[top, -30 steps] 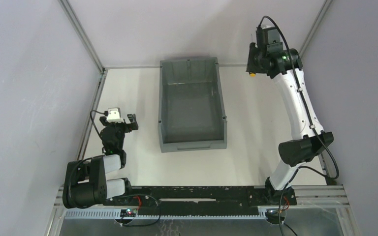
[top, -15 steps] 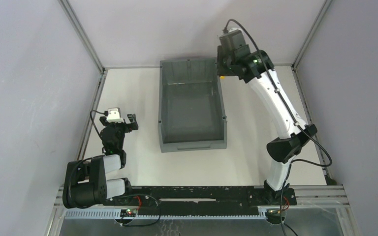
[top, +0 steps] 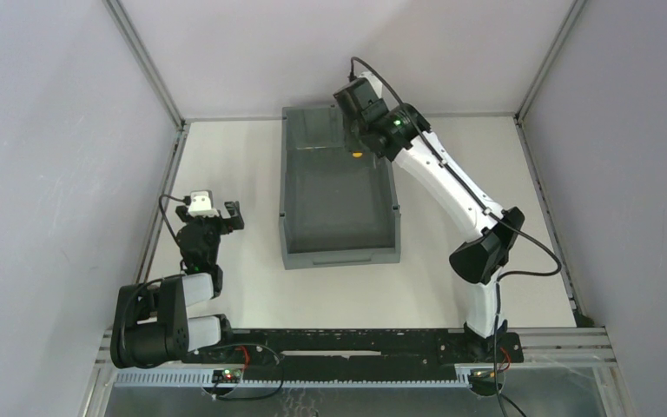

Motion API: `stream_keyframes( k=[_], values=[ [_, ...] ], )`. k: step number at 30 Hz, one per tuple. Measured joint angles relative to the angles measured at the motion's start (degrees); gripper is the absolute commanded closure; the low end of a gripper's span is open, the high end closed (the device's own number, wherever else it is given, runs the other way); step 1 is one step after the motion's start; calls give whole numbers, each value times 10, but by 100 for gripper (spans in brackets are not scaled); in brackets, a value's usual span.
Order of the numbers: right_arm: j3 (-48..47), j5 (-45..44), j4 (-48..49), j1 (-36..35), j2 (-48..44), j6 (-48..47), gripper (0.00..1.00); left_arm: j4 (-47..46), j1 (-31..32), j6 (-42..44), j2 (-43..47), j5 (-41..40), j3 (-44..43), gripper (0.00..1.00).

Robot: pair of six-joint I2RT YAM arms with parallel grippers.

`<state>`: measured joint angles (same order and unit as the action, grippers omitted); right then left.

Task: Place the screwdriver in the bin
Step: Place the screwdriver in the bin.

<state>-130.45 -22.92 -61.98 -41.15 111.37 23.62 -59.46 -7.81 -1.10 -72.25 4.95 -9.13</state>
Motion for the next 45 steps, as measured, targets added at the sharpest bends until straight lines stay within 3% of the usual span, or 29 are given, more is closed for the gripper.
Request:
stream_keyframes(
  k=[11, 45],
  values=[
    [46, -22, 29, -29, 28, 38, 100, 0, 0, 0, 0, 0, 0, 0],
    [113, 90, 14, -13, 165, 128, 100, 0, 0, 0, 0, 0, 0, 0]
  ],
)
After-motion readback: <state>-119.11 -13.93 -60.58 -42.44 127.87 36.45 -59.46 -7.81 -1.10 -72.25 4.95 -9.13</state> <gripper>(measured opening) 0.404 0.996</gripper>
